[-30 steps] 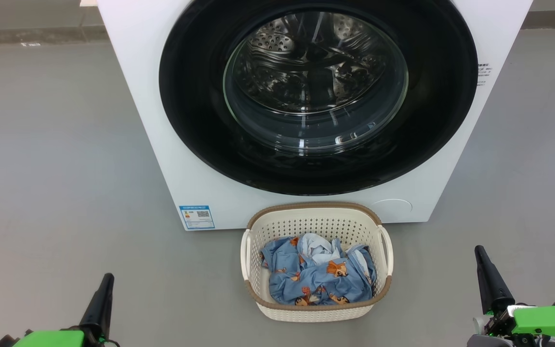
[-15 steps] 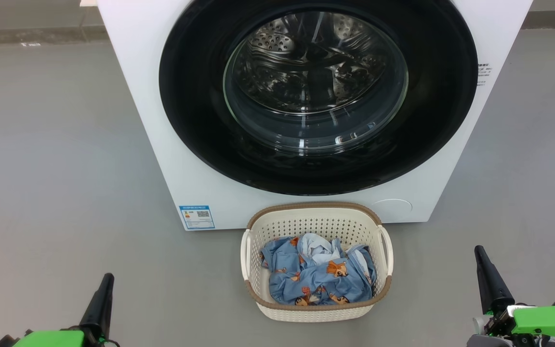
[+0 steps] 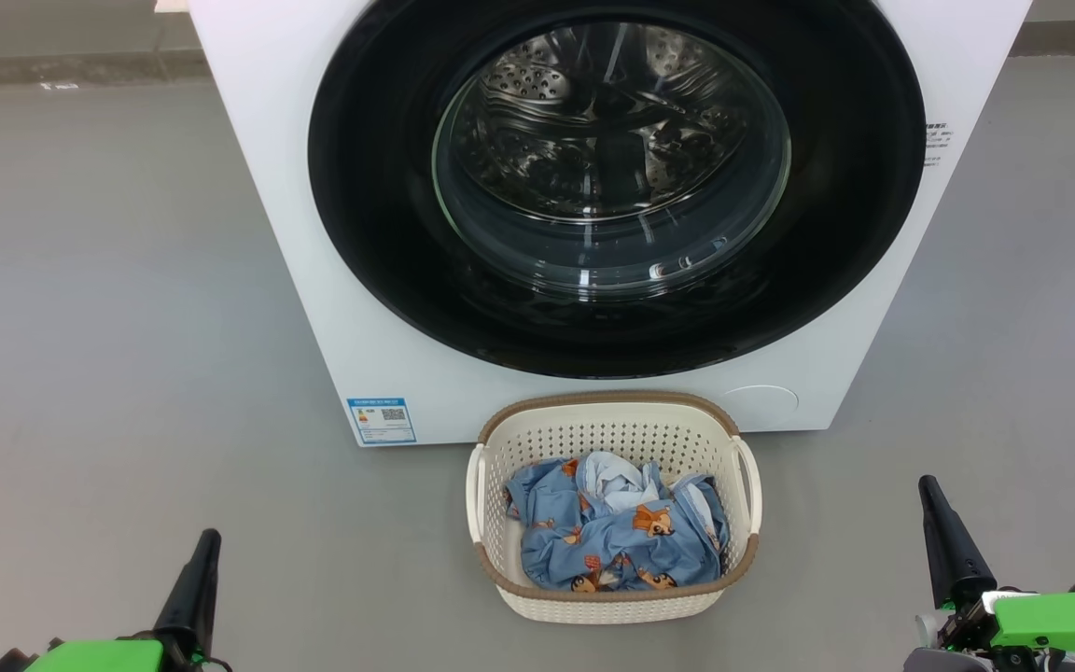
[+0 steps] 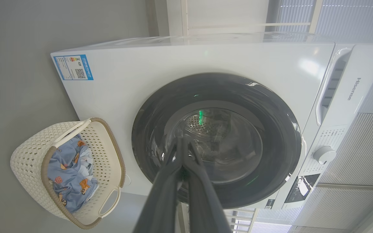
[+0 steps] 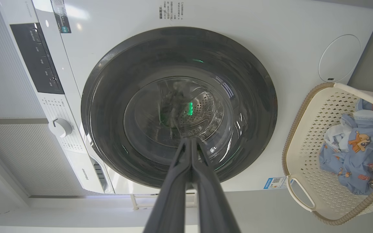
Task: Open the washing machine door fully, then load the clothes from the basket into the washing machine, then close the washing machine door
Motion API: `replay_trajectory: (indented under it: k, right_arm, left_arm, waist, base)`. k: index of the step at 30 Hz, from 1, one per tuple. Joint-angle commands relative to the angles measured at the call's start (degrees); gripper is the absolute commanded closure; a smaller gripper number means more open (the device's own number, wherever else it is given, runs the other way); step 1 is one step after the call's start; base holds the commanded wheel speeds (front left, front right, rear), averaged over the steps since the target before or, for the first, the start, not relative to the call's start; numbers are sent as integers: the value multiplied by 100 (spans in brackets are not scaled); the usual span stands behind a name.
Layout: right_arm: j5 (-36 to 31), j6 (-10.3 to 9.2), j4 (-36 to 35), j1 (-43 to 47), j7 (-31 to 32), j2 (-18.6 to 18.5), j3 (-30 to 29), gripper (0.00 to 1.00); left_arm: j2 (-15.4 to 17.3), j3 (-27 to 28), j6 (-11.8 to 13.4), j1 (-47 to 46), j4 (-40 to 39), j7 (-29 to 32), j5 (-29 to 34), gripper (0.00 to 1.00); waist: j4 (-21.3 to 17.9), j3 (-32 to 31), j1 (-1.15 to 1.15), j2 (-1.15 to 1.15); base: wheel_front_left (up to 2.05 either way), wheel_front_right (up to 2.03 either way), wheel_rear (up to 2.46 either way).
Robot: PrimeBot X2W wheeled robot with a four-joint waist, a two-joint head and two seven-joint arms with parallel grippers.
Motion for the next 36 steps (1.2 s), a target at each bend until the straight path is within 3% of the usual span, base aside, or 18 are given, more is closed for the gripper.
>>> replay_trajectory:
  k: [1, 36]
  right_arm:
    - [-72, -6, -149, -240, 49, -45, 134, 100]
    - [-70, -6, -149, -240, 48, -45, 136, 100]
  left_arm:
    - [59, 205, -41, -249, -135, 38, 86, 100]
    - [59, 206, -41, -249, -135, 39, 86, 100]
  waist:
    - [0, 0, 0, 0]
    - [0, 0, 0, 0]
  base:
    - [0, 0, 0]
    - [0, 0, 0]
